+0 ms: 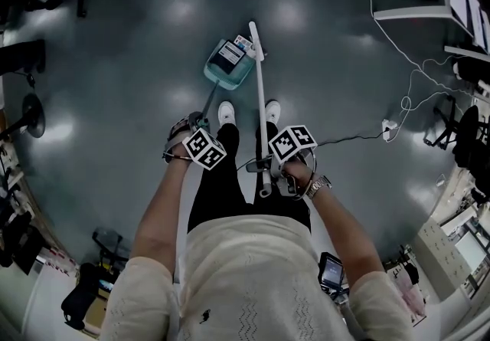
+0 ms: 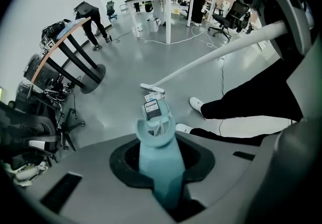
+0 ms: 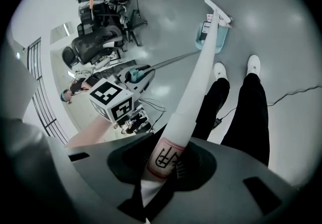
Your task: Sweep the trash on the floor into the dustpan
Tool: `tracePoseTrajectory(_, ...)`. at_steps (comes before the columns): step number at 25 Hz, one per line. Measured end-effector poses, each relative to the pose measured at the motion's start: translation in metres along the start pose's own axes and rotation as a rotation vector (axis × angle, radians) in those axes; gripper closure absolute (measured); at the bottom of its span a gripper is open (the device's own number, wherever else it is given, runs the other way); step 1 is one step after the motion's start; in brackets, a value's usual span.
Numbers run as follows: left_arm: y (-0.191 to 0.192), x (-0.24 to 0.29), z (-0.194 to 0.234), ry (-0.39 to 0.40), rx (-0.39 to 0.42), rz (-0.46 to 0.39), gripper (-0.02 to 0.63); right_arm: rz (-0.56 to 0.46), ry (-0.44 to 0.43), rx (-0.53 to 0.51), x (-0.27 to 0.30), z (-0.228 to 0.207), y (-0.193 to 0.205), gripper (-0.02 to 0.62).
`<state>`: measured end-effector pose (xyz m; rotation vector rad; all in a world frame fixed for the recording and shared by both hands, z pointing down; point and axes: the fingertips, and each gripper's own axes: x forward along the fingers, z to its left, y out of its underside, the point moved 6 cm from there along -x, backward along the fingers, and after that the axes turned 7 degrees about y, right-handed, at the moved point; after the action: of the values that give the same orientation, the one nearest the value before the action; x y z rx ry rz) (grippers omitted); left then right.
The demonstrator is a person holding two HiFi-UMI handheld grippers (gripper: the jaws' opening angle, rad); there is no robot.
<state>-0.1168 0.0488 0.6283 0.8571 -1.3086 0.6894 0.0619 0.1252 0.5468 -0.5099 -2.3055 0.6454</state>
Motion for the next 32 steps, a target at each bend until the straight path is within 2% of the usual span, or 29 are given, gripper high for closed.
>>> tracePoseTrajectory(4, 0.016, -0.001, 0.001, 0.005, 0.034, 0.025, 0.514, -0.031, 0.017, 0.009, -0.01, -0.003, 0.002, 0.476)
tracePoseTrajectory(8, 0.034, 0.004, -0.005, 0.016, 0.004, 0.049, 0.514, 0.024, 0.107, -0.036, -0.006, -0.005, 0.022, 0.476)
tracePoseTrajectory(10, 0.032, 0.004, -0.007, 0.011, 0.001, 0.047, 0.514, 0.045, 0.124, -0.046, 0.001, -0.005, 0.034, 0.476)
tracePoseTrajectory(17, 0.018, 0.001, -0.012, -0.001, 0.006, 0.034, 0.514, 0.059, 0.029, -0.014, 0.024, 0.014, 0.068, 0.476)
tracePoseTrajectory(21, 0.023, 0.0, -0.012, 0.003, -0.005, 0.038, 0.514, 0.024, 0.071, -0.004, 0.023, 0.011, 0.072, 0.476)
tracePoseTrajectory(26, 0.028, 0.0, -0.017, 0.004, 0.001, 0.043, 0.514, 0.05, 0.021, -0.003, 0.017, 0.011, 0.082, 0.474)
tracePoseTrajectory(32, 0.022, 0.002, -0.015, -0.019, 0.011, 0.015, 0.514, -0.043, 0.0, 0.002, -0.023, 0.014, 0.074, 0.474)
